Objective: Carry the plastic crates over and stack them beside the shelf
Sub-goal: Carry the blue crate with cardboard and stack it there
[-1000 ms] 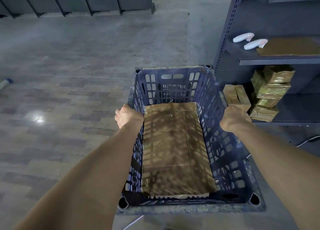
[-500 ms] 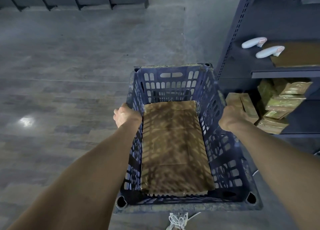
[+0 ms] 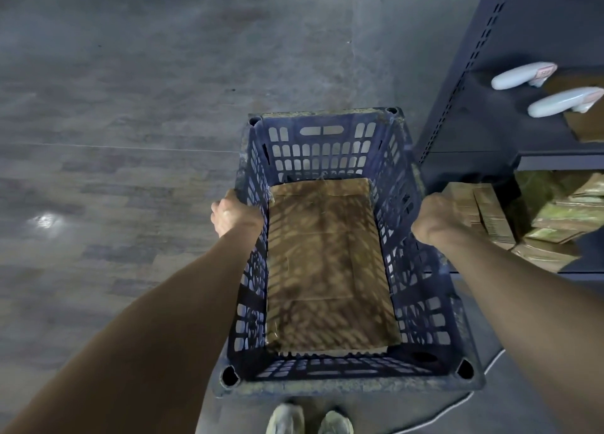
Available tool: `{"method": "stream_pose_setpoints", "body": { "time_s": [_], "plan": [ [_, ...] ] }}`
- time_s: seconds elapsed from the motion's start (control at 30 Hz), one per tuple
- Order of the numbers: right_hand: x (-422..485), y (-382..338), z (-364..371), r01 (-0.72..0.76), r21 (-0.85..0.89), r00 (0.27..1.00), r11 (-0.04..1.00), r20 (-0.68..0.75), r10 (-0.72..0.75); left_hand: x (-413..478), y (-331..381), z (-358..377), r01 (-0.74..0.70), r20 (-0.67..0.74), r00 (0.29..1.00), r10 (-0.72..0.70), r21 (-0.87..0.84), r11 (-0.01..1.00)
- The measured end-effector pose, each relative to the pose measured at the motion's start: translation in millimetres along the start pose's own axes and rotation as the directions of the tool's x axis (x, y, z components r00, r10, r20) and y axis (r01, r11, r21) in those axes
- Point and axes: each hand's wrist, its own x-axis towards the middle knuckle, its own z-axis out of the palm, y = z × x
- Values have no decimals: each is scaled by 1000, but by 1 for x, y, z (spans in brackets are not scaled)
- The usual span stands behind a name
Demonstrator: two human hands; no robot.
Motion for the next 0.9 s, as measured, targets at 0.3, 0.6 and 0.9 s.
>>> {"method": "stream_pose_setpoints", "body": {
  "time_s": [0.3, 0.6, 0.9],
  "plan": [
    [74, -18, 24, -53, -5, 998, 999, 21, 53, 71, 16, 57, -19, 19, 1000, 19, 9, 1000],
    [127, -38, 47, -94, 39, 995, 995, 41, 93, 134, 22, 108, -20, 26, 999, 19, 29, 999],
    [168, -66, 71, -122, 54, 992, 991, 51, 119, 197, 24, 142, -40, 38, 999, 39, 37, 998]
  ]
}}
